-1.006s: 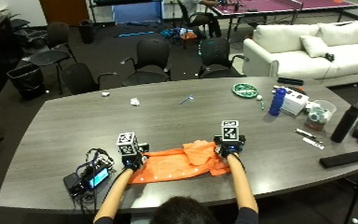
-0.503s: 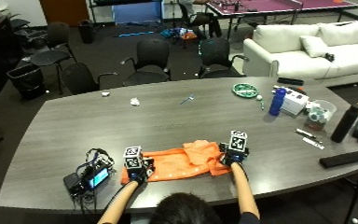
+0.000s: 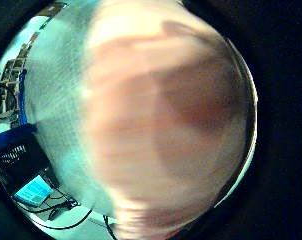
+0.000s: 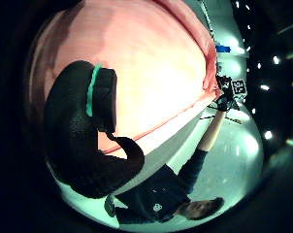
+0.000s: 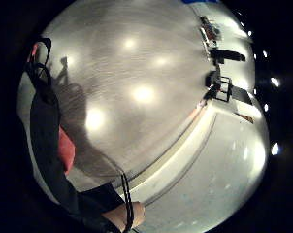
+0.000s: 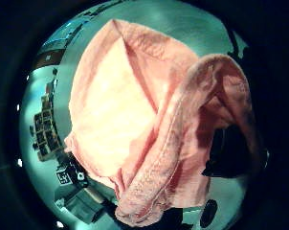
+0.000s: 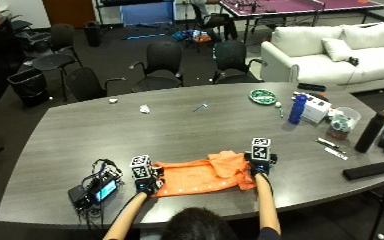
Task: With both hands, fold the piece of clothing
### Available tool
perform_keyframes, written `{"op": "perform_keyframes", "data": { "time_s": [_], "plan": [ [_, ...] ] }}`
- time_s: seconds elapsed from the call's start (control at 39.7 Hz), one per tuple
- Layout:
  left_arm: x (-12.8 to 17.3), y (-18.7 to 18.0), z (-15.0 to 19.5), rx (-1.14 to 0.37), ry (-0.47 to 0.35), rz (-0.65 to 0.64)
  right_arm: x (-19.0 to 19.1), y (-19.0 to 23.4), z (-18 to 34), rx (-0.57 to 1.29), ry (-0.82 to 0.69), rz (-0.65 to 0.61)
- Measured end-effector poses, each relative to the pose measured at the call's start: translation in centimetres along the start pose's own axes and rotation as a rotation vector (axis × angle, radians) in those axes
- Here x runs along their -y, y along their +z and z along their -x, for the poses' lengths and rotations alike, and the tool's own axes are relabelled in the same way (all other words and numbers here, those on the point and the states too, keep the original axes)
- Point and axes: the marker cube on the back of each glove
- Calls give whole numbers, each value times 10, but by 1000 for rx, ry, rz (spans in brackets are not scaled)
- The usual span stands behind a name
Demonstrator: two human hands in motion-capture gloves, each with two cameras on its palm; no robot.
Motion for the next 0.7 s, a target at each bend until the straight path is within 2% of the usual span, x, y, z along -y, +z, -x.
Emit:
{"op": "perform_keyframes", "data": {
  "time_s": [0.13,0.25,0.38,0.45,0.53,0.63,0.7],
  "plan": [
    [-12,2,0,19,41,99,2,-16,-42,16,87,-75],
    [-2,-7,11,99,-32,-20,-9,-37,-74,94,173,-52],
    [-8,-22,9,58,7,-52,1,-63,-74,202,129,-27],
    [-10,-33,9,41,46,-95,-2,-88,-57,213,87,-43],
    [-16,-46,12,36,46,-127,-31,-133,-21,195,26,-118],
    [-28,-66,16,-4,55,-175,-70,-182,51,160,-98,-185],
    [-38,-86,24,-22,27,-271,-99,-203,114,127,-219,-208]
  ]
}}
